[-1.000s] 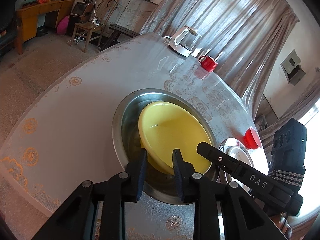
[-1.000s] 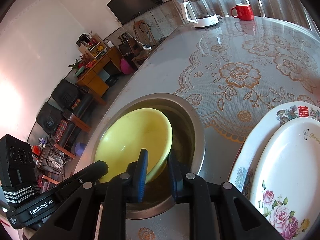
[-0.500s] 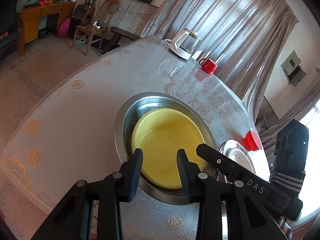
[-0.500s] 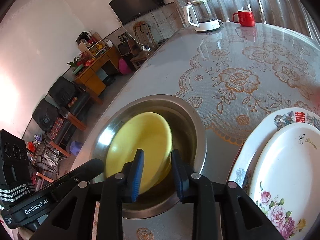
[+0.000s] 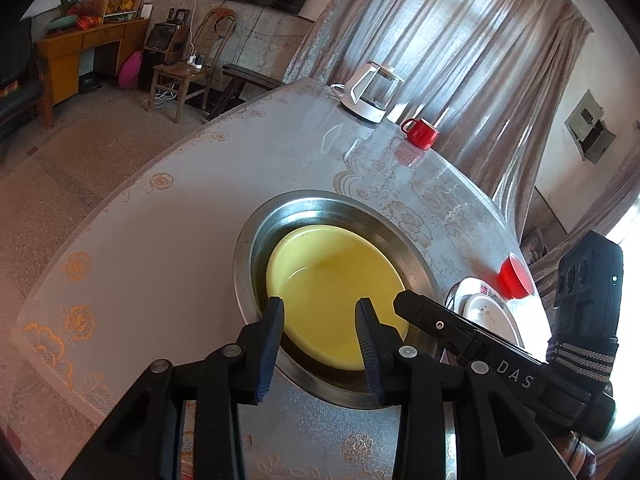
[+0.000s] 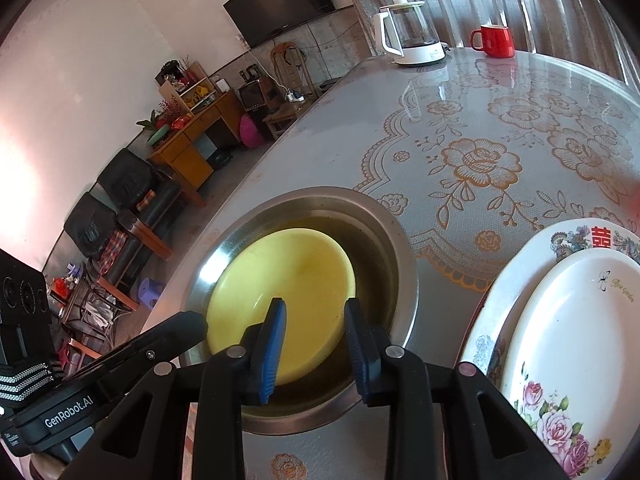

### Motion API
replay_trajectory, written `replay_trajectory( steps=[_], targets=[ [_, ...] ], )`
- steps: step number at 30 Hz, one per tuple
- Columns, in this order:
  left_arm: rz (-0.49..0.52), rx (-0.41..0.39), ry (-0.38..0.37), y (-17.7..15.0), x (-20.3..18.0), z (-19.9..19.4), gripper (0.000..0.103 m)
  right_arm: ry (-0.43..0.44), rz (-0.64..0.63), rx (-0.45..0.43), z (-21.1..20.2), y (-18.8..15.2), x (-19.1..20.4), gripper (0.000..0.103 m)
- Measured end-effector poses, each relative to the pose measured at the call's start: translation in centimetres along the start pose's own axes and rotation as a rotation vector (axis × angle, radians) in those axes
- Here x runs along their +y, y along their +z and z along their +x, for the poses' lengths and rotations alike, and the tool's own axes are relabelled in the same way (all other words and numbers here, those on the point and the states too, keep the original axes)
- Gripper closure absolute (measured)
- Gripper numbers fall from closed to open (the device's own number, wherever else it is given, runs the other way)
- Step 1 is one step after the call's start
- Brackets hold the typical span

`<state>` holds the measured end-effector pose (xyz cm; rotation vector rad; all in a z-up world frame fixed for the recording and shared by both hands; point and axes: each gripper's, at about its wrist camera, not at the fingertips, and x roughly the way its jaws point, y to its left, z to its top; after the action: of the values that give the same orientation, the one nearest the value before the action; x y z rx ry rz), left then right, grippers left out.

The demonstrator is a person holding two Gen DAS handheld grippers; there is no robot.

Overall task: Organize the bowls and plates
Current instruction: 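Open the right tool and release the yellow bowl in the basin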

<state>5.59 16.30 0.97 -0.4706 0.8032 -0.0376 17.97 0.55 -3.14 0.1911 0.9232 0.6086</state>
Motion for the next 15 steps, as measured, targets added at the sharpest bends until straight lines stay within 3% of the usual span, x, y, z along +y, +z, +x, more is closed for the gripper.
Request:
replay_trajectory(
  steps=[15],
  targets=[
    [0.077, -0.04, 0.061, -0.4, -1.3, -0.6, 0.063, 0.016, 0.044, -0.04, -1.5, -0.4, -1.0, 0.074]
  ],
)
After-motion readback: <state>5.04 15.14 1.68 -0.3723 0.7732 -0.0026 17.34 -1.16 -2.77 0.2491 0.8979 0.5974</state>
